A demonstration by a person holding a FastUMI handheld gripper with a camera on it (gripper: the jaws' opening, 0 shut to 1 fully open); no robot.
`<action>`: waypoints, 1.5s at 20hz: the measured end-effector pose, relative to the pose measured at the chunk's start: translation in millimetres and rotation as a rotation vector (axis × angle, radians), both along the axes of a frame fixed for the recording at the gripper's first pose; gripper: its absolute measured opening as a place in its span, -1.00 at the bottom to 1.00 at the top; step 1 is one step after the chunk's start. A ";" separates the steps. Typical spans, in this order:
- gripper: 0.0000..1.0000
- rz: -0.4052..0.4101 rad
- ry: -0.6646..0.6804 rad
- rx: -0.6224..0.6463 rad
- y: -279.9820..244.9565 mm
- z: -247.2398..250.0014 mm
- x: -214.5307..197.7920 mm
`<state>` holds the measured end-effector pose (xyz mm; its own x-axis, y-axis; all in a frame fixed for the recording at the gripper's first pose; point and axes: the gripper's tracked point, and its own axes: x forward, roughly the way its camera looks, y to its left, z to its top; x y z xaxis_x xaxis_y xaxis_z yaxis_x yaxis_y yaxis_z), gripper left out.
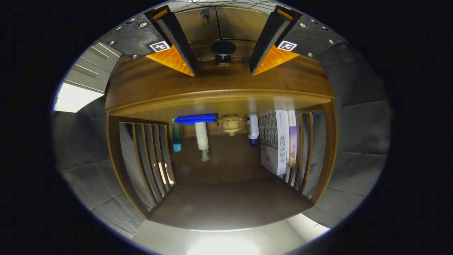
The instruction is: Pull open the drawer, take out the items inside it, and place them on the countertop above the cabinet.
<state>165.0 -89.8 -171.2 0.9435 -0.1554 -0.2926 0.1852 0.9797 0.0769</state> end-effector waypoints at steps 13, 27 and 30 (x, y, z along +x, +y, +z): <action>0.09 0.017 0.108 -0.021 8.2 -46.2 3.6; -0.20 0.023 0.129 -0.049 18.2 -32.9 -42.1; -0.21 0.026 0.132 -0.061 23.0 -29.2 -55.4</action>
